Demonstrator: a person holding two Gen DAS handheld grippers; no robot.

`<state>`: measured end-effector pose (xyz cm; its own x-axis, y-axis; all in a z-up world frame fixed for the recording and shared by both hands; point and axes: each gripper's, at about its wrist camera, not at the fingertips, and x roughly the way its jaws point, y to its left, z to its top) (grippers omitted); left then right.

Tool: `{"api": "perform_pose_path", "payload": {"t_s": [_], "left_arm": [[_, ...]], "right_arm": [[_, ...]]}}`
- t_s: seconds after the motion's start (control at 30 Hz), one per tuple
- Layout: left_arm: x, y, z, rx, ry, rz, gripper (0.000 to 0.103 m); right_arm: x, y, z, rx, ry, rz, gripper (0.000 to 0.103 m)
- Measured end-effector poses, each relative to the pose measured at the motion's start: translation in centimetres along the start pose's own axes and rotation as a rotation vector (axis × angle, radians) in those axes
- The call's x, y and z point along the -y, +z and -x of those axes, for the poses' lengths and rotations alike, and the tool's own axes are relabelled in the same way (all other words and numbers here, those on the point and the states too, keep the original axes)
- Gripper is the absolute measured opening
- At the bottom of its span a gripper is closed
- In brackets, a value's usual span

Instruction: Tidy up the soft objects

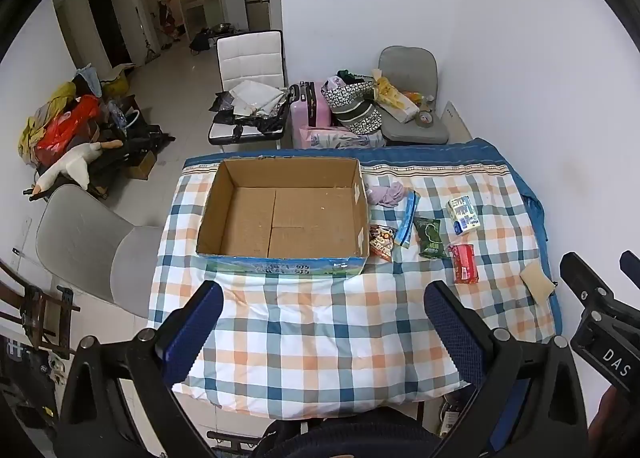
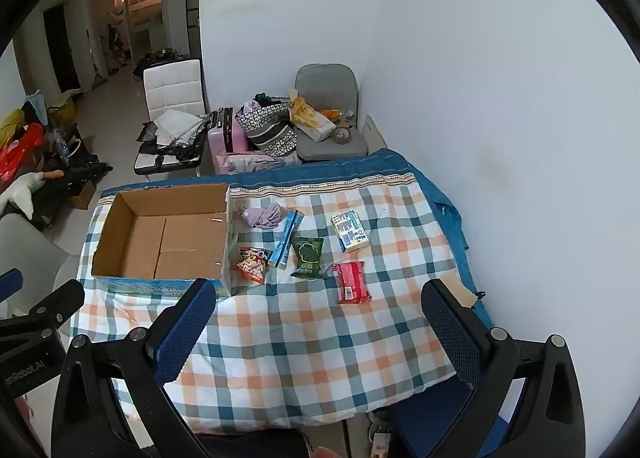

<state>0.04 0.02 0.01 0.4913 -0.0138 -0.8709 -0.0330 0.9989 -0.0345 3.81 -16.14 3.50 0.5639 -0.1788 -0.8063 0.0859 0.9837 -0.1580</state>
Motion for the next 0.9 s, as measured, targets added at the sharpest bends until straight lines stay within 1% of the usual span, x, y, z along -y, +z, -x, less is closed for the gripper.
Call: {"api": "perform_pose_path", "payload": {"t_s": [0.03, 0.27, 0.3, 0.9], "left_arm": [[0.0, 0.0, 0.0, 0.001, 0.001, -0.001, 0.103], [-0.5, 0.6, -0.5, 0.006, 0.001, 0.003, 0.103], [-0.4, 0.3, 0.1, 0.020, 0.008, -0.005, 0.103], [-0.8, 1.0, 0.7, 0.035, 0.010, -0.002, 0.103]], "right_arm": [[0.0, 0.0, 0.0, -0.012, 0.000, 0.001, 0.103], [0.1, 0.0, 0.1, 0.000, -0.004, 0.002, 0.103], [0.1, 0.0, 0.1, 0.001, -0.002, 0.002, 0.103], [0.5, -0.1, 0.2, 0.012, 0.002, 0.002, 0.103]]}}
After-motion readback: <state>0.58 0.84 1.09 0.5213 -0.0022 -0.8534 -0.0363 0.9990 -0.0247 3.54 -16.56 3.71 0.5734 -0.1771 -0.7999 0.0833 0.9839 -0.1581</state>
